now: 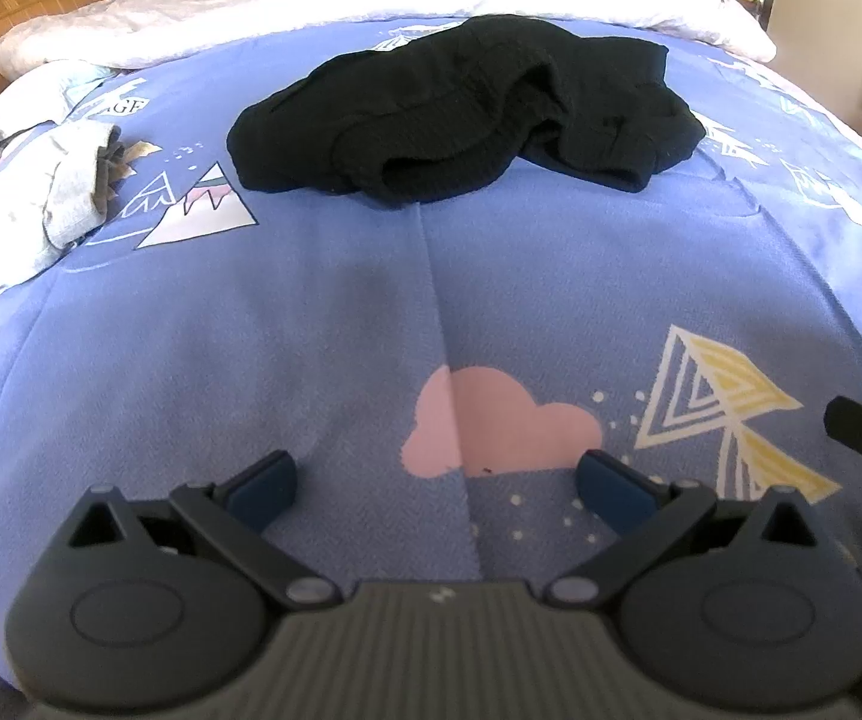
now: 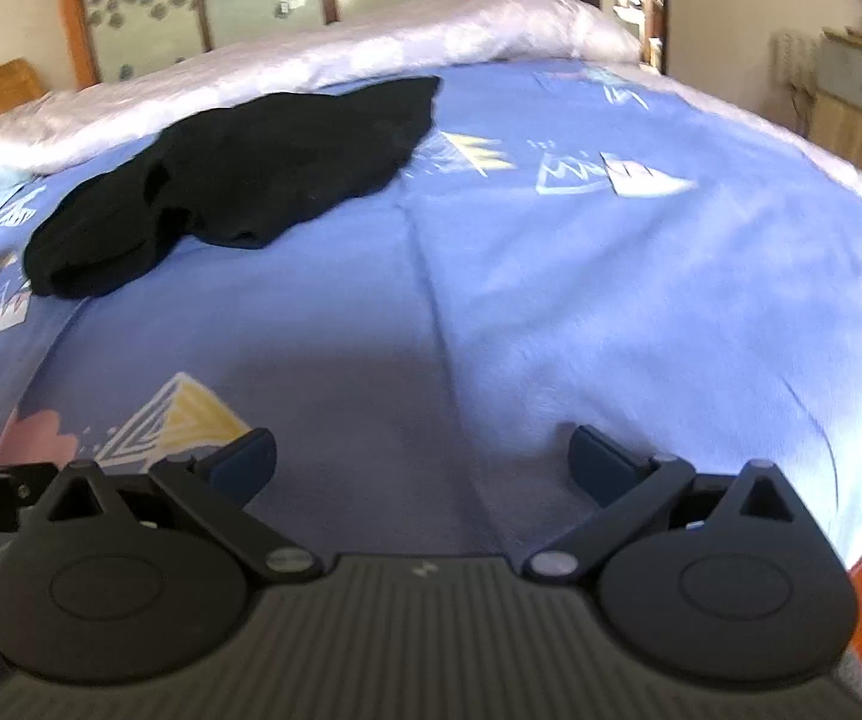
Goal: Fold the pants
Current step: 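Move both grippers toward the crumpled black pants on the bed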
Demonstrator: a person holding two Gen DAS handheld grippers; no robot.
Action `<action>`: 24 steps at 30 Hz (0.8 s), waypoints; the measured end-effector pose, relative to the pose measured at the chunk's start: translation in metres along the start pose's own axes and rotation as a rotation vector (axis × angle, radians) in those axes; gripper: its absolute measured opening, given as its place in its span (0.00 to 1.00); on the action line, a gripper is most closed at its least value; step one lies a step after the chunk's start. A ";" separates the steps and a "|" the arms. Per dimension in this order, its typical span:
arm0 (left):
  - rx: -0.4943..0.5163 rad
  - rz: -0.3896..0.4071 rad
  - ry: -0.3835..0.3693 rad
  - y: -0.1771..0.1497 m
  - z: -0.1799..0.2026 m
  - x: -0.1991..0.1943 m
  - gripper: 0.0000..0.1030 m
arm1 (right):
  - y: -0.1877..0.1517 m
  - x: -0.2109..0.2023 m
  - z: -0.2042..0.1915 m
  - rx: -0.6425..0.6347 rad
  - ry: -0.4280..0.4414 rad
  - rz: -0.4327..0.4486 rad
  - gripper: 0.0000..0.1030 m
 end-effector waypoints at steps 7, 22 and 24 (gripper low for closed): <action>0.001 0.005 -0.001 -0.001 0.000 0.000 1.00 | 0.000 0.004 -0.002 -0.021 -0.015 0.025 1.00; 0.047 0.086 -0.008 0.032 -0.003 -0.013 0.91 | 0.020 -0.018 0.017 -0.068 -0.038 0.190 0.50; 0.023 0.115 -0.057 0.056 -0.003 -0.017 0.91 | 0.025 -0.020 0.029 -0.083 -0.072 0.229 0.44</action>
Point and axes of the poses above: each gripper's, at about its wrist camera, not at the fingertips, and x roughly the way its jaws point, z to its right, y to its top, the point moved 7 cm from there along x, roughly the way its jaws point, and after that the axes turned 6 degrees about -x, right-handed, at the moved point
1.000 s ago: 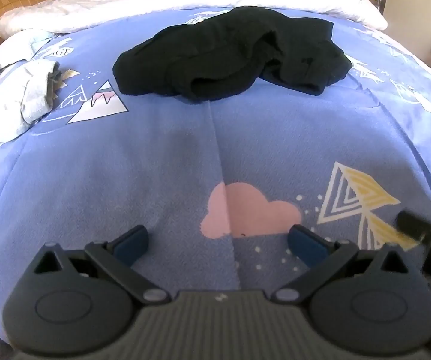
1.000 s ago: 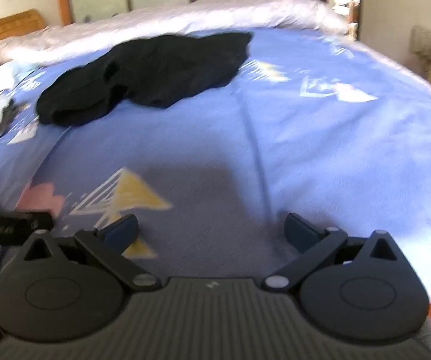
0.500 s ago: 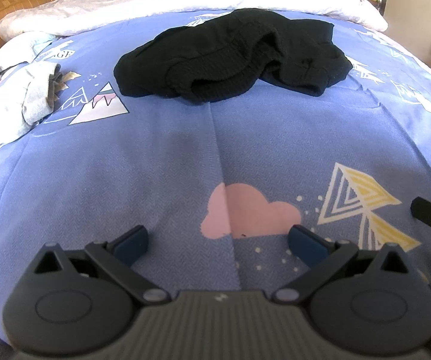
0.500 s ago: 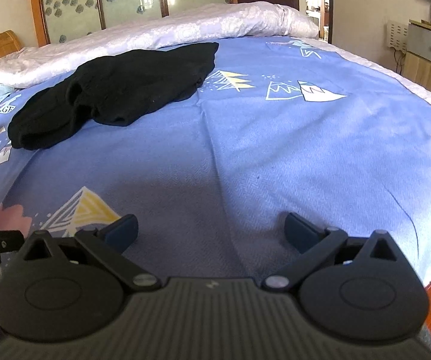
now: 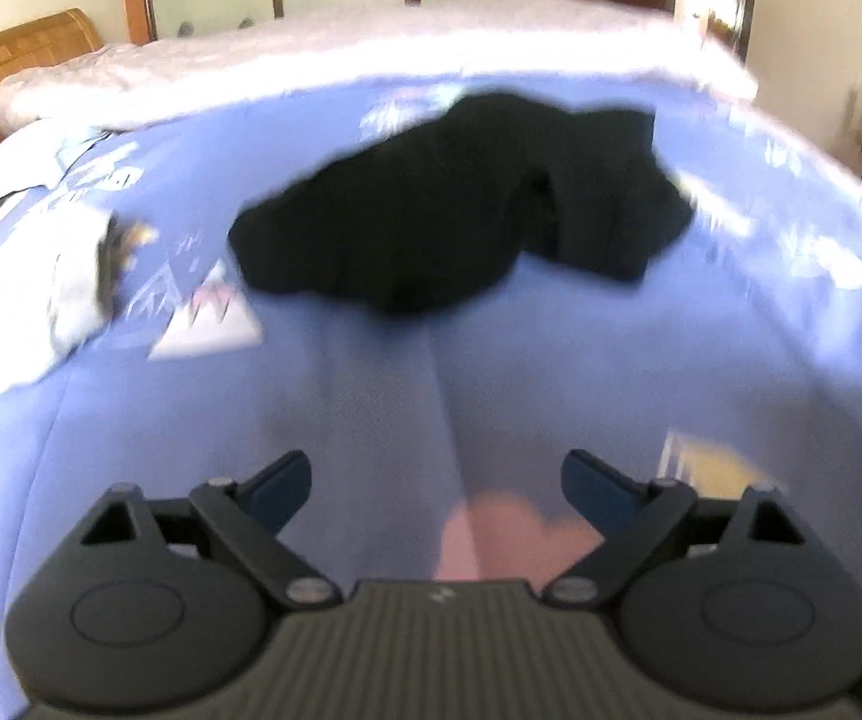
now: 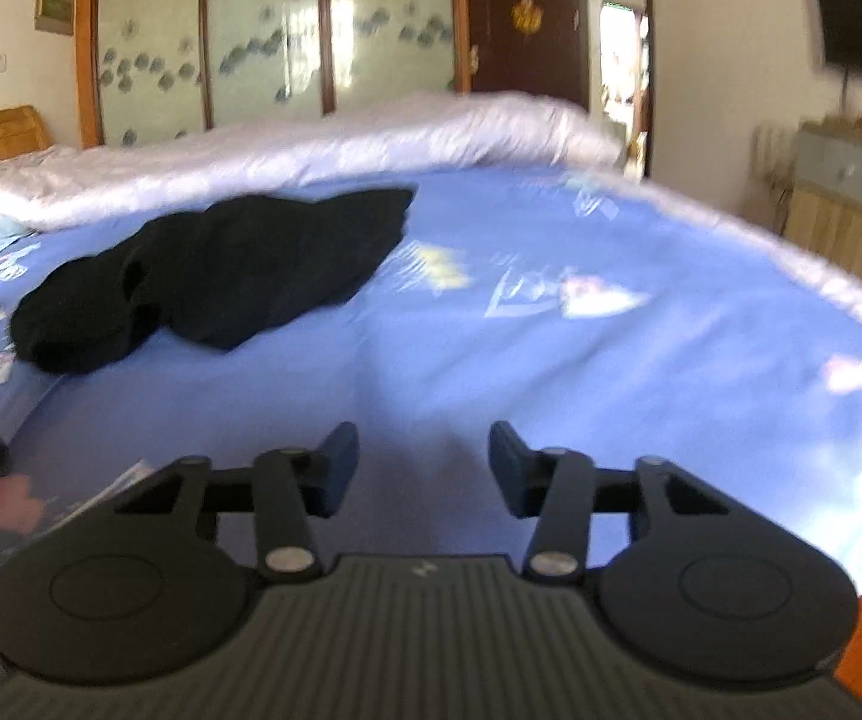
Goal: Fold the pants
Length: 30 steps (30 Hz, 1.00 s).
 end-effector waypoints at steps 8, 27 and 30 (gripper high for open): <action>-0.145 -0.100 -0.237 0.081 0.042 0.056 0.96 | -0.014 0.033 0.042 0.186 -0.003 -0.119 0.43; -0.335 -0.071 -0.245 0.076 -0.010 0.040 0.12 | -0.017 0.041 0.042 0.223 0.056 -0.126 0.44; -0.395 -0.063 -0.266 0.049 -0.064 -0.016 0.07 | -0.016 0.038 0.039 0.202 0.049 -0.127 0.44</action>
Point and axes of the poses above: each gripper's, at about its wrist camera, not at the fingertips, and x roughly the way its jaws point, z to its right, y to its top, the point moved 7 cm from there along x, roughly the way its jaws point, and after that the axes turned 6 degrees about -x, right-handed, at the moved point
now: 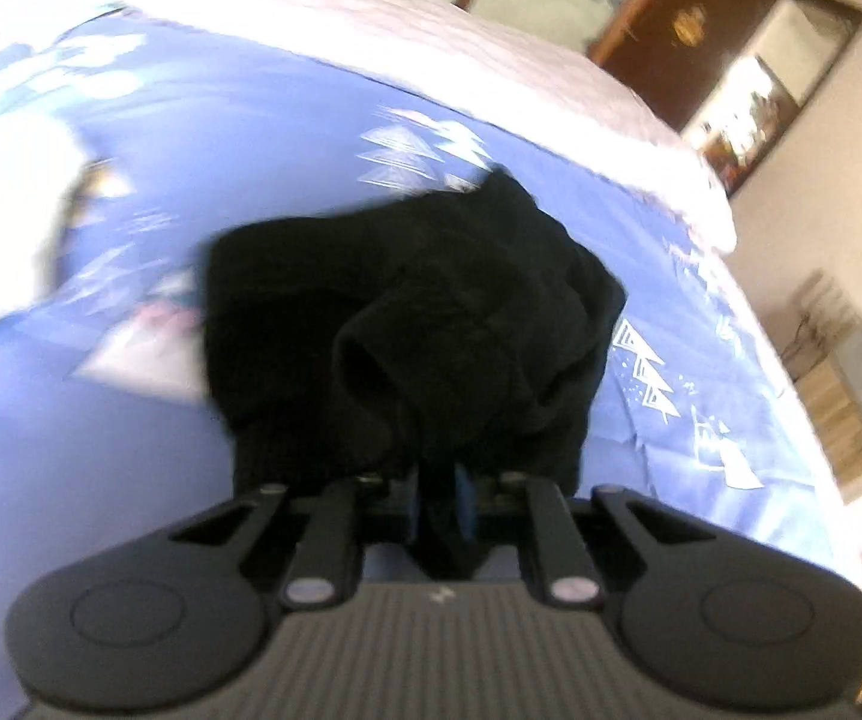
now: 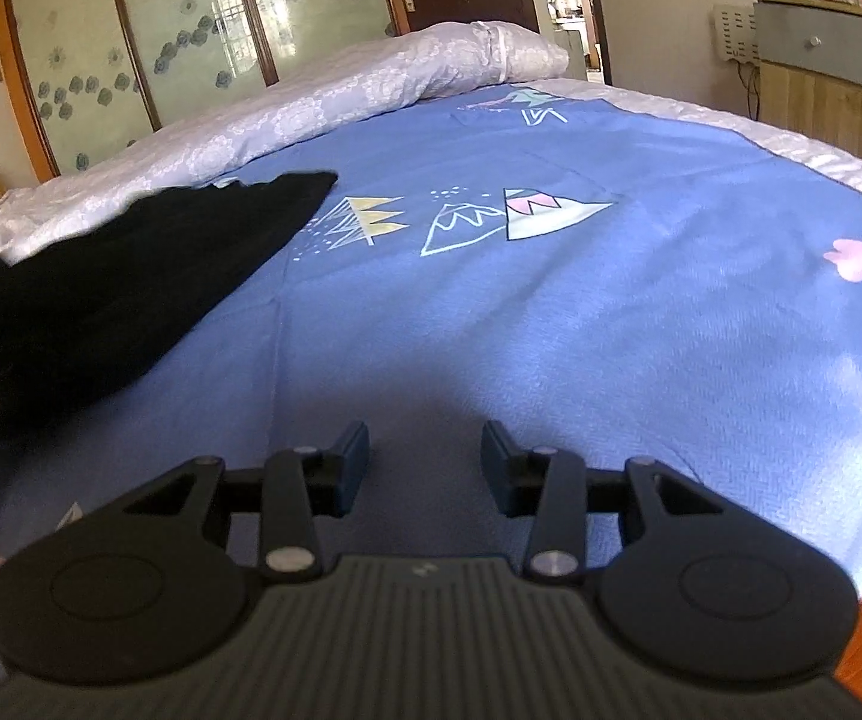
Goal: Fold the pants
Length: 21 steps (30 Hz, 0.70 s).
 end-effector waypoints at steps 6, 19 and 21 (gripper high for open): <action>-0.154 0.166 0.093 -0.014 -0.108 -0.132 0.06 | 0.005 -0.004 -0.015 -0.018 0.014 -0.004 0.44; -0.079 0.120 0.288 -0.045 -0.132 -0.102 0.64 | 0.076 0.065 -0.077 0.100 0.351 -0.117 0.44; -0.069 0.090 0.314 -0.052 -0.137 -0.094 0.65 | 0.098 0.096 -0.082 0.162 0.380 -0.144 0.45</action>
Point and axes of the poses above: each gripper's, at about its wrist camera, not at the fingertips, and x roughly the way its jaws point, z to its right, y to its top, the point moved 7 cm from there along x, roughly the way its jaws point, and after that the axes turned 6 degrees about -x, right-handed, at the moved point
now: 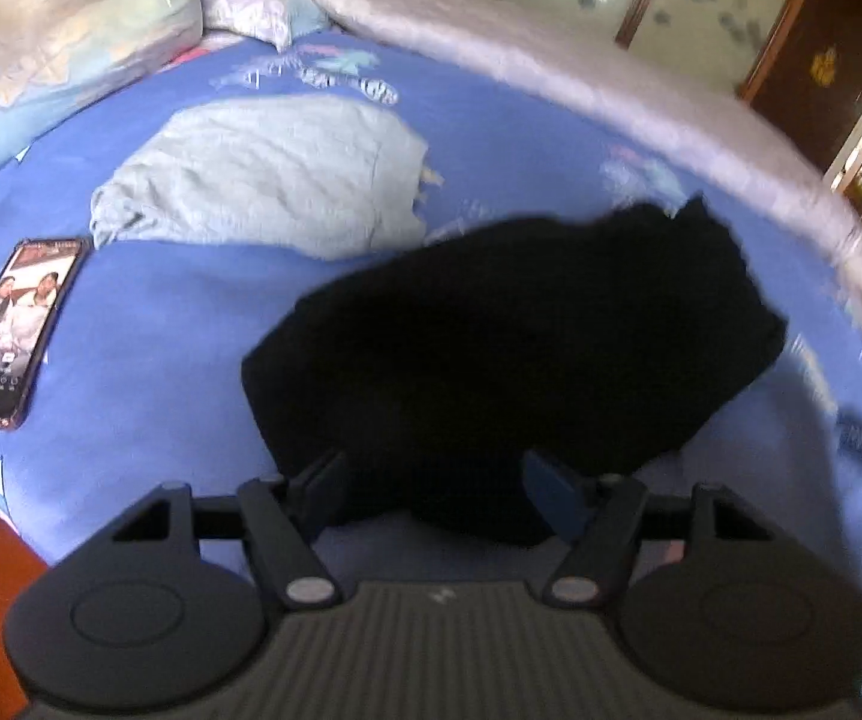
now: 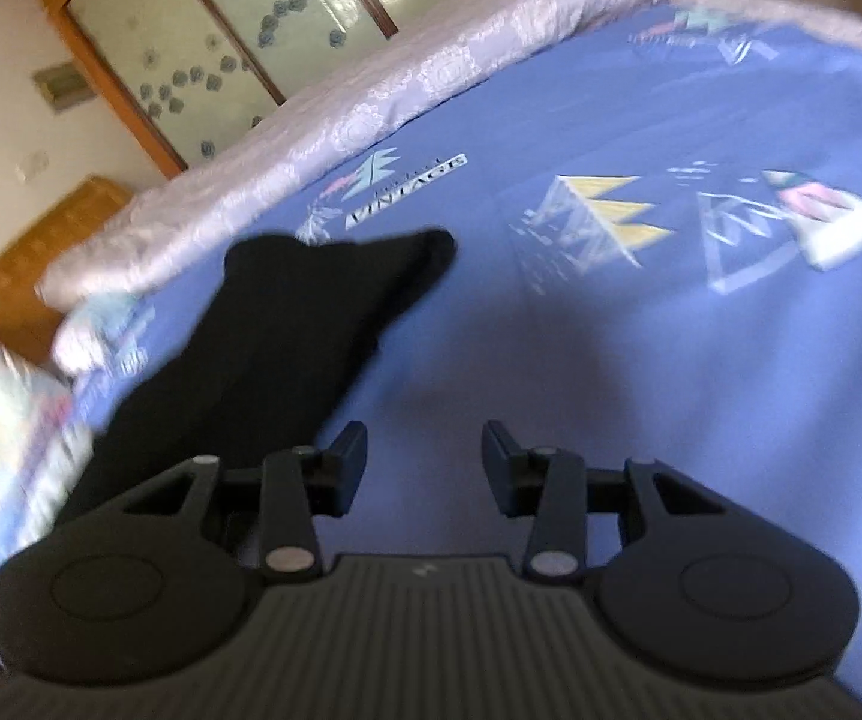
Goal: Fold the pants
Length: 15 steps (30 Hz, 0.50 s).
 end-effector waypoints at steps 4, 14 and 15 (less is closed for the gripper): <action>-0.111 -0.034 0.033 -0.002 -0.022 0.003 0.86 | 0.044 0.057 0.002 0.119 0.043 -0.017 0.55; -0.383 -0.143 -0.079 0.003 -0.058 0.043 0.10 | 0.090 0.145 0.009 0.444 0.080 -0.068 0.06; -0.352 -0.138 -0.083 0.007 -0.052 0.043 0.10 | 0.101 0.133 0.008 0.445 0.094 -0.031 0.06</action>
Point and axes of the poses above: each gripper's, at about its wrist camera, not at the fingertips, and x roughly the way its jaws point, z to its right, y to its top, the point moved 7 cm from there along x, roughly the way its jaws point, and after that the axes turned 6 degrees about -x, right-handed, at the moved point
